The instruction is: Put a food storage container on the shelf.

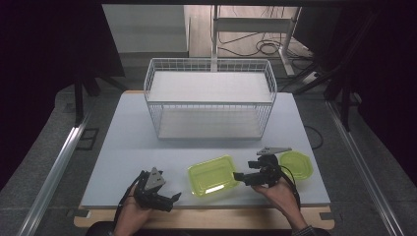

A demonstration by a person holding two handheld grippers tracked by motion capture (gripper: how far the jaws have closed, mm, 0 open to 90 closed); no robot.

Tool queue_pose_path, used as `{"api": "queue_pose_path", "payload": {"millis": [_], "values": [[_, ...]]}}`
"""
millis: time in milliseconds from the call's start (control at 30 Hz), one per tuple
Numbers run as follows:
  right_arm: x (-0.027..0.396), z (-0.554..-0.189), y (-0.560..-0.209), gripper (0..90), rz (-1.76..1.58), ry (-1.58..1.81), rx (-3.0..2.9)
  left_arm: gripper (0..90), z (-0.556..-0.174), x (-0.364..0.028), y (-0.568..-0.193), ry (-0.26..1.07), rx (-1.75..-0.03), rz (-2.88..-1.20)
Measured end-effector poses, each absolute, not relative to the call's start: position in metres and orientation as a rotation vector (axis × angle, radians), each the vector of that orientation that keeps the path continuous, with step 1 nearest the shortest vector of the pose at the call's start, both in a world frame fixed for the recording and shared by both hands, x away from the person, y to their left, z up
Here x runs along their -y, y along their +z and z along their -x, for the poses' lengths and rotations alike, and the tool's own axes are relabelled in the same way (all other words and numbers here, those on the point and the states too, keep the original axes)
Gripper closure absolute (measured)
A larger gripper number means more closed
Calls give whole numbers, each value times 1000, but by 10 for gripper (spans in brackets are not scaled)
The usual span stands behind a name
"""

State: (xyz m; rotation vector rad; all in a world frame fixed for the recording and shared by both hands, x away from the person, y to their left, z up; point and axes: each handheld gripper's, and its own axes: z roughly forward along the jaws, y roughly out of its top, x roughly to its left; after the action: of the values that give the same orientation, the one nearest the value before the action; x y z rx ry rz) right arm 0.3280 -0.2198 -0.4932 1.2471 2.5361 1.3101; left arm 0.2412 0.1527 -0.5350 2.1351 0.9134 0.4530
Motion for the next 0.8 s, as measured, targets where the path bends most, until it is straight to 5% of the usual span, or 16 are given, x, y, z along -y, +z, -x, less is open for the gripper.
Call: {"api": "queue_pose_path", "payload": {"millis": [800], "values": [[204,-358,-500,537,-1386,1332,-2687,24,-241,-151,-537,438,-892,-2159]]}}
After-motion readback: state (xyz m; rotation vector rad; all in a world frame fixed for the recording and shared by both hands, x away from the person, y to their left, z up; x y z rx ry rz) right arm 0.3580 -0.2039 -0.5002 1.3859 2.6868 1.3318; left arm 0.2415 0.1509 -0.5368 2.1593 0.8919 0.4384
